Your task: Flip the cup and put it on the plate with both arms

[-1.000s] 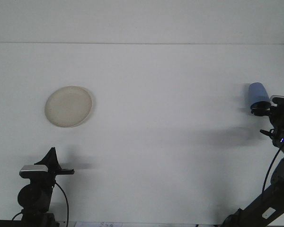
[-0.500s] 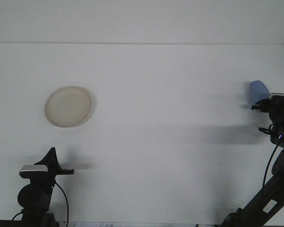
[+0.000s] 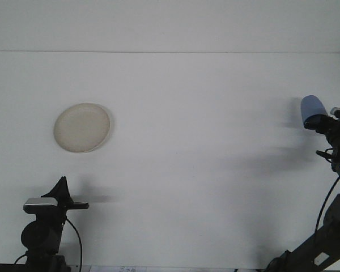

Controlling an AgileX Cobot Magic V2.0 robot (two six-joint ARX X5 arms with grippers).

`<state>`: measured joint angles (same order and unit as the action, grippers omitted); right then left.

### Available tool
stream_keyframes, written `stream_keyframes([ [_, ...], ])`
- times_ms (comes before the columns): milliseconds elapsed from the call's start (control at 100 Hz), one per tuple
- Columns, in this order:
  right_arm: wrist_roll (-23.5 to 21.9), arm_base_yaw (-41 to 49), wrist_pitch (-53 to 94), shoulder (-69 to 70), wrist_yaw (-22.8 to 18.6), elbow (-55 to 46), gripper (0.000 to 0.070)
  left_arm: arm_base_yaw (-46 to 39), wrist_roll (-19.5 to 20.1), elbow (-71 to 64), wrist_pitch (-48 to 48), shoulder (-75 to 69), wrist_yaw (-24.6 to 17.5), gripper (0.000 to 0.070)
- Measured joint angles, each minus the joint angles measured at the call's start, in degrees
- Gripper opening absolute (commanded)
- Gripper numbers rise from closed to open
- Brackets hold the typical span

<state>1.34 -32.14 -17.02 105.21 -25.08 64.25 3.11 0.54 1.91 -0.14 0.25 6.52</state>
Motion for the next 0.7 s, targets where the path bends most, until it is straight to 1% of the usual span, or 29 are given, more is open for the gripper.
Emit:
stream_keyframes([
  [90,-1.1,1.5,8.8,-6.7,1.7,0.0,0.0003,0.0,0.0,0.0,0.0,0.0,0.0,0.0014],
  [180,-3.3,4.1,16.6,-12.7,3.7,0.0,0.0003,0.0,0.0,0.0,0.0,0.0,0.0,0.0014],
  [360,-6.2,11.9,32.2,-25.0,4.4,0.0,0.0003,0.0,0.0,0.0,0.0,0.0,0.0,0.0014],
  [500,-6.8,22.1,43.9,-33.9,4.7,0.6,0.0003,0.0,0.0,0.0,0.0,0.0,0.0,0.0014],
  [600,-7.2,31.2,52.3,-36.2,4.9,2.5,0.0003,0.0,0.0,0.0,0.0,0.0,0.0,0.0014],
  [650,-7.2,36.2,56.4,-36.1,6.2,3.5,0.0003,0.0,0.0,0.0,0.0,0.0,0.0,0.0014],
  [700,-7.2,41.3,60.3,-35.5,8.4,4.3,0.0003,0.0,0.0,0.0,0.0,0.0,0.0,0.0014],
])
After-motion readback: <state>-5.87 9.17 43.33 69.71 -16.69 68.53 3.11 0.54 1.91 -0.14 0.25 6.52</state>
